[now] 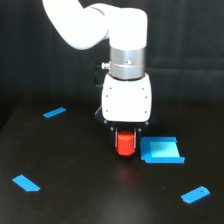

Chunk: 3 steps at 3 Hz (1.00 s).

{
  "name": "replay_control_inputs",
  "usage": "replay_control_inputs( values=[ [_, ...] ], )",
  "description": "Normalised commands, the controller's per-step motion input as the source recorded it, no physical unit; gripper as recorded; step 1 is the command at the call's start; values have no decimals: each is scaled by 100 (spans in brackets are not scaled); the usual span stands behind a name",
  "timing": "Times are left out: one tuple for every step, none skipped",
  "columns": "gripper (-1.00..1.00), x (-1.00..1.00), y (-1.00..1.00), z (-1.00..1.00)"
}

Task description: Pick up the red object from the table

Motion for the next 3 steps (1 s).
replay_control_inputs(
  values=[
    [-87, -52, -15, 99],
    [-100, -5, -9, 100],
    [-100, -22, -19, 96]
  ],
)
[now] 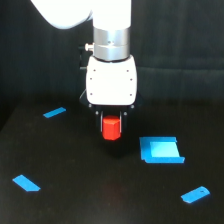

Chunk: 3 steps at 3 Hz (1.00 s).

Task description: Pick up the red object from the table

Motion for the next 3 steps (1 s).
replay_control_inputs(
  values=[
    [-100, 4, -19, 96],
    [-97, -5, -15, 92],
    [-100, 17, -1, 66]
  ],
)
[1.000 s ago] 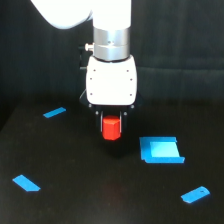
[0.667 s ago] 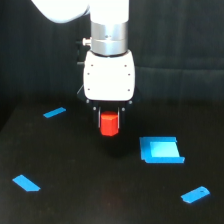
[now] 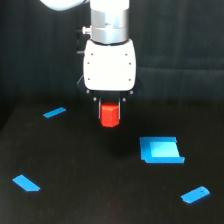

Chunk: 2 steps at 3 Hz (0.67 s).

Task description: Pick up the red object from the table

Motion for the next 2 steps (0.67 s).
replay_control_inputs(
  values=[
    [-100, -2, 8, 45],
    [-100, 4, 2, 14]
  ],
)
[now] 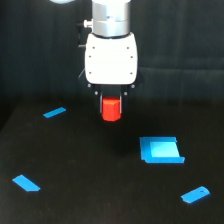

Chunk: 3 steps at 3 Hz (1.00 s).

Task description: Pick up the red object from the table

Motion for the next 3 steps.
replay_control_inputs(
  values=[
    [-92, 7, 8, 25],
    [-100, -10, 4, 11],
    [-93, 4, -2, 12]
  ],
)
